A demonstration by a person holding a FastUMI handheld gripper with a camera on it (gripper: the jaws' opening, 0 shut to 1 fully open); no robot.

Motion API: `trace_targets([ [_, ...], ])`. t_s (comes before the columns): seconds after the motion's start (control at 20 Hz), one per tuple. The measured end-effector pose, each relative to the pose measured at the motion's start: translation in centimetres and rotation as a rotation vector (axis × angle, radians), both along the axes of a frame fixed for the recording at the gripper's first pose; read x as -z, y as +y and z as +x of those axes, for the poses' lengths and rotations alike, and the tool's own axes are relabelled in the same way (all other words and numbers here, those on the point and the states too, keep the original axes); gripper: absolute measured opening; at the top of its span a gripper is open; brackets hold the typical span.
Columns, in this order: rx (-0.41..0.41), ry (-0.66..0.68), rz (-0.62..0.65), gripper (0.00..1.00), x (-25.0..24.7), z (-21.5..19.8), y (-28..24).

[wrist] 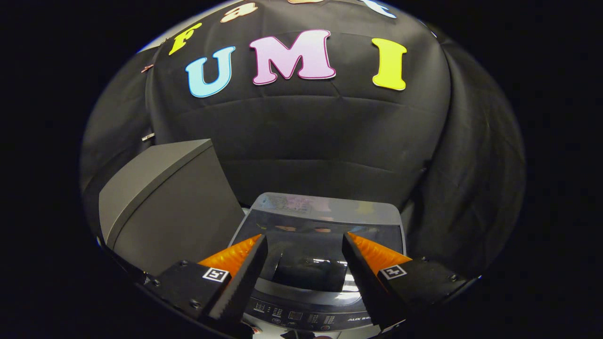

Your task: Put the clothes into the washing machine and then close the washing machine lid.

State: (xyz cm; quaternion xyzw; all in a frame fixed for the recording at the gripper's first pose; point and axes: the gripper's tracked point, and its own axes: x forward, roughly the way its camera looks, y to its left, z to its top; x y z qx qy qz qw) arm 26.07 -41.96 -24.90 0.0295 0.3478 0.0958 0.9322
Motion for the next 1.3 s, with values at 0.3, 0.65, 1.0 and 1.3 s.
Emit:
trace_targets([
  [0.3, 0.018, -0.111, 0.038, 1.00, -3.6, 1.5, 1.1],
  [0.65, 0.055, -0.254, 0.054, 1.00, -10.4, 3.6, 2.5],
  [1.0, 0.125, -0.508, 0.078, 1.00, -21.8, 1.2, 6.1],
  [1.3, 0.146, -0.579, 0.067, 1.00, -24.9, -4.3, 9.1],
])
